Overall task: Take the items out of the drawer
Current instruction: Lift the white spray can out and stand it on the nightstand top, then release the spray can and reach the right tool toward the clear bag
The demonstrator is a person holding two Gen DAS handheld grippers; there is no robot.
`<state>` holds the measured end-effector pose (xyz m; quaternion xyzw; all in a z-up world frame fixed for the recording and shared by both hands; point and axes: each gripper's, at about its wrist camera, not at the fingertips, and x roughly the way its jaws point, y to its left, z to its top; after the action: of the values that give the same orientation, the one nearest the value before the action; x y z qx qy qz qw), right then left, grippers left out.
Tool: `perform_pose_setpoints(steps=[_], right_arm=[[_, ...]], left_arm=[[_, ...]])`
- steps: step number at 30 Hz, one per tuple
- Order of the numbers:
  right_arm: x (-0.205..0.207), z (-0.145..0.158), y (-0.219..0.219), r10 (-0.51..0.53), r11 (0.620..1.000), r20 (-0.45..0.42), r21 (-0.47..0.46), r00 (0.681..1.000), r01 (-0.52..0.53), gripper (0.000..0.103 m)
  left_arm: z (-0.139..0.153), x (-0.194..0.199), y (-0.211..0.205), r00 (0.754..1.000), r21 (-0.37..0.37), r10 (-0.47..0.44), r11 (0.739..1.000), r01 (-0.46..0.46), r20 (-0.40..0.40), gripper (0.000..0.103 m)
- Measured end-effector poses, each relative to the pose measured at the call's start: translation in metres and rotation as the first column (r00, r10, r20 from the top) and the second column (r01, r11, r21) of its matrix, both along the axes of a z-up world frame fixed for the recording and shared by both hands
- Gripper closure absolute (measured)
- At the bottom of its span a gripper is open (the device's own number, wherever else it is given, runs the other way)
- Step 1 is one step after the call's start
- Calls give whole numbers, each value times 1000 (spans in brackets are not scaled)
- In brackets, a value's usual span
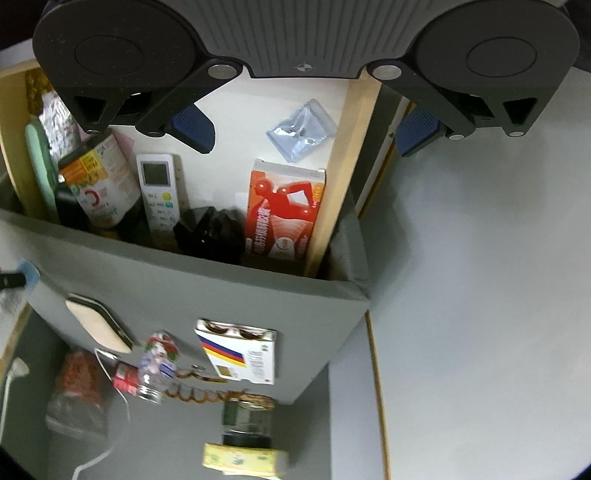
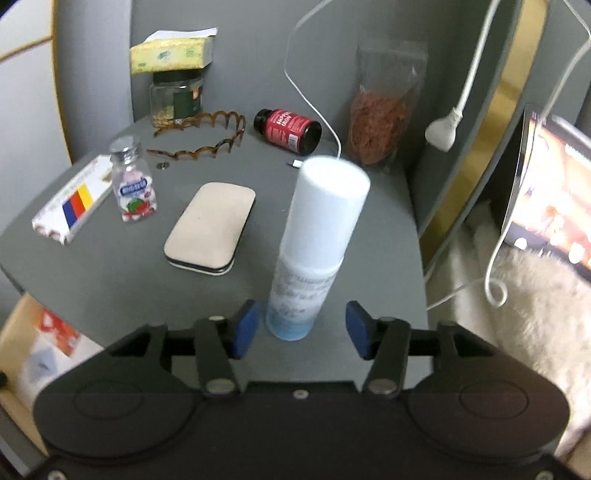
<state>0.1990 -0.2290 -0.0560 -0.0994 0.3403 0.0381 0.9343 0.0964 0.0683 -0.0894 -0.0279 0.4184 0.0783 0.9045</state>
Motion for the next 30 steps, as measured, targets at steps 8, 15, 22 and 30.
perform_pose_setpoints(steps=[8, 15, 22, 30], right_arm=[[8, -10, 2, -10, 1000, -23, 23, 1000, 11, 46], [21, -21, 2, -28, 997, -27, 72, 999, 30, 71], [62, -20, -6, -47, 993, 11, 110, 999, 45, 71], [84, -20, -13, -118, 990, 26, 84, 993, 116, 52]], left_arm=[[3, 3, 1, 1000, -30, -3, 1000, 3, 16, 0], [6, 8, 1, 999, -52, -9, 999, 11, 43, 0], [17, 1, 2, 996, -56, -31, 998, 36, 85, 0], [33, -2, 23, 989, -91, 43, 995, -30, 141, 0]])
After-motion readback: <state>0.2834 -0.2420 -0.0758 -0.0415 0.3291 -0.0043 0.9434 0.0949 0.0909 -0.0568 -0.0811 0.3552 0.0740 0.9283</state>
